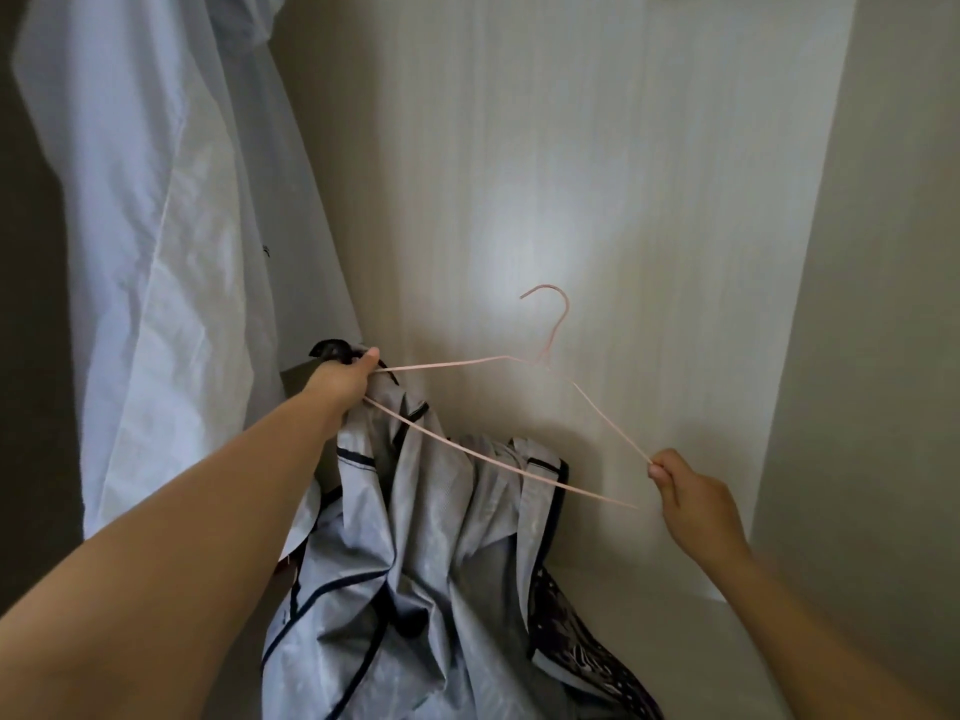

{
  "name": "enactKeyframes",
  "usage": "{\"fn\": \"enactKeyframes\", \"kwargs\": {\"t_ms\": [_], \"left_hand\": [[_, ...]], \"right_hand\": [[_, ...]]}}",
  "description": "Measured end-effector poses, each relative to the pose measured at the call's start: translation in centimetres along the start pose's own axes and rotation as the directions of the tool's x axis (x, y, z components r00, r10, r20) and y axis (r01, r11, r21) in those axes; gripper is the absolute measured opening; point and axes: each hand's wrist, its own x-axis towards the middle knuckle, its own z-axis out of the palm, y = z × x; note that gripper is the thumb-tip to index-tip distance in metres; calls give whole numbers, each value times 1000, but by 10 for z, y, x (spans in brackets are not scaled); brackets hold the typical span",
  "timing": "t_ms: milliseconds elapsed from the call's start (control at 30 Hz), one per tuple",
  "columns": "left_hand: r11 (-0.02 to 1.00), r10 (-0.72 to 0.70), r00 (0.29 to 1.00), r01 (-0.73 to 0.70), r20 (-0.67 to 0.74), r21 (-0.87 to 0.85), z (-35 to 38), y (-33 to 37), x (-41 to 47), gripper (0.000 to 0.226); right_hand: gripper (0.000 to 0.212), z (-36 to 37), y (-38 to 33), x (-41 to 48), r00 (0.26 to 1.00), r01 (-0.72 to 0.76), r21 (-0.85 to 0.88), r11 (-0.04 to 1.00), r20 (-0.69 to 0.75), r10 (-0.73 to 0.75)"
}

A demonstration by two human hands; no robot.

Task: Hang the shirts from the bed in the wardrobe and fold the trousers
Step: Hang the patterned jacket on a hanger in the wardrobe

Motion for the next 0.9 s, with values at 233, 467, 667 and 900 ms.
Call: {"fn": "enactKeyframes", "kwargs": {"t_ms": [233, 467, 667, 900], "left_hand": [[983, 84, 996, -79, -22, 164, 5, 7, -7, 38], [964, 164, 986, -158, -11, 214, 15, 12, -16, 36], [880, 303, 941, -337, 150, 335, 41, 21, -35, 32], [913, 263, 963, -269, 64, 307, 13, 33, -32, 64]], "right_hand": [[21, -1, 4, -3, 999, -5, -16, 1000, 32, 5], [23, -4, -12, 6, 991, -20, 26, 999, 133, 16], [32, 2, -77, 41, 952, -288, 529, 798, 248, 180], [29, -8, -58, 36, 920, -393, 711, 583, 307, 246]]}}
